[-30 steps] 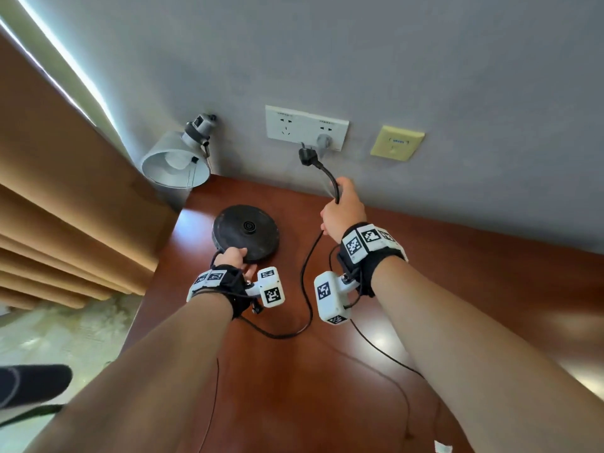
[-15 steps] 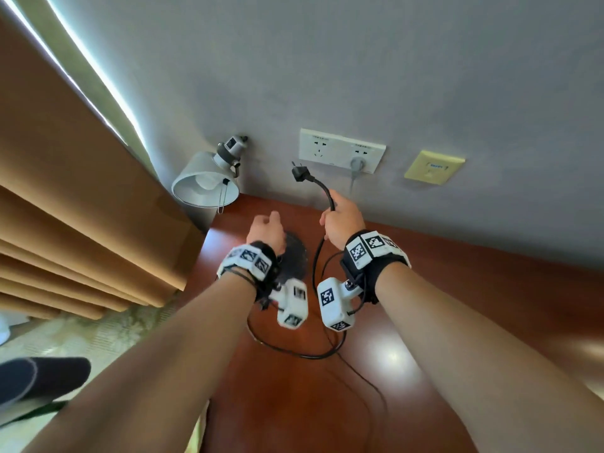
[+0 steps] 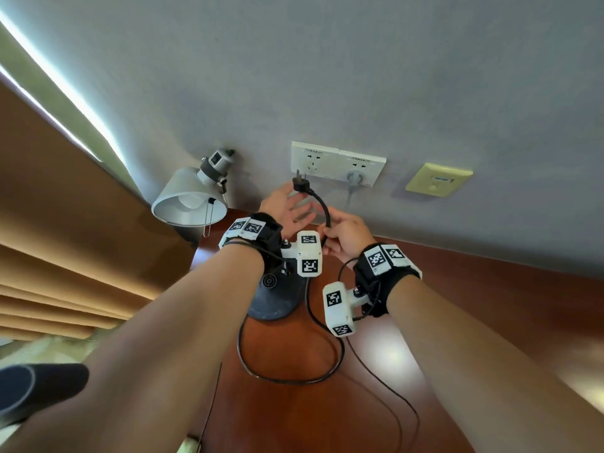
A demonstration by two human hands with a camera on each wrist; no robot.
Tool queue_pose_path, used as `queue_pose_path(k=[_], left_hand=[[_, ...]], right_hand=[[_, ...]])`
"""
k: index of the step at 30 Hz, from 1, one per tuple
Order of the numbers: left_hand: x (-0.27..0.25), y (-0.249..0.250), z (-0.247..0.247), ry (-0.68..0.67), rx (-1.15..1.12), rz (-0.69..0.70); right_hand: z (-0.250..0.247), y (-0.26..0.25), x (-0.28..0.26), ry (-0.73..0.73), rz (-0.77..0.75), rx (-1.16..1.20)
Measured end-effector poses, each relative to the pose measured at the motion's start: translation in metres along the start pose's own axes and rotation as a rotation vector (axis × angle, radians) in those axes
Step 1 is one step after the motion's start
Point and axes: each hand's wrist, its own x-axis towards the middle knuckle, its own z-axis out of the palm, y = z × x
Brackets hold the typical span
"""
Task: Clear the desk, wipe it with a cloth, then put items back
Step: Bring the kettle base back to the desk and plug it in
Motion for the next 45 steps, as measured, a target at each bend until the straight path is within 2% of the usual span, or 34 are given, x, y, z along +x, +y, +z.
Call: queue_pose_path(k=[6,9,11,14,16,21,24,31,35,40,45], left_hand=[[0.027,0.001,0.001,0.018,-0.038,0.059],[0.035,-0.001,-0.005,0.002,0.012,0.109],[0.039,-0.001,-0.008,0.007,0.055,0.166],[0.043,-0.001,-0.006,0.075,0.366,0.336],[0.043,-0.003,-0.002,0.144,0.596,0.463],[0.038,-0.01,0.005,0.322,1.024,0.634],[0.035,-0.013,0.006,0.354,1.12,0.721],[0.038,-0.023,0.008,0.354,1.153,0.791],[0.041,-0.021,0.005,0.341,1.186,0.827],[0.04,-0.016,0.007,0.336,1.24,0.855],[0.043,-0.006,0.011,0.325,1.347,0.826]], right_hand=[[-0.009,0.001,0.014,-0.157,0.071,0.169],[-0.015,-0.001,0.019,-0.188,0.096,0.112],[-0.018,-0.004,0.025,-0.173,0.116,-0.008],[-0.018,-0.002,0.04,-0.01,0.122,-0.364],[-0.016,0.005,0.049,0.099,0.073,-0.549],[-0.014,0.018,0.058,0.204,-0.063,-0.762],[-0.019,0.017,0.061,0.19,-0.047,-0.772],[-0.026,0.01,0.066,0.208,-0.038,-0.718],[-0.024,0.006,0.064,0.208,-0.12,-0.61],[-0.017,-0.002,0.067,0.284,-0.218,-0.537],[-0.012,-0.012,0.074,0.373,-0.277,-0.584]])
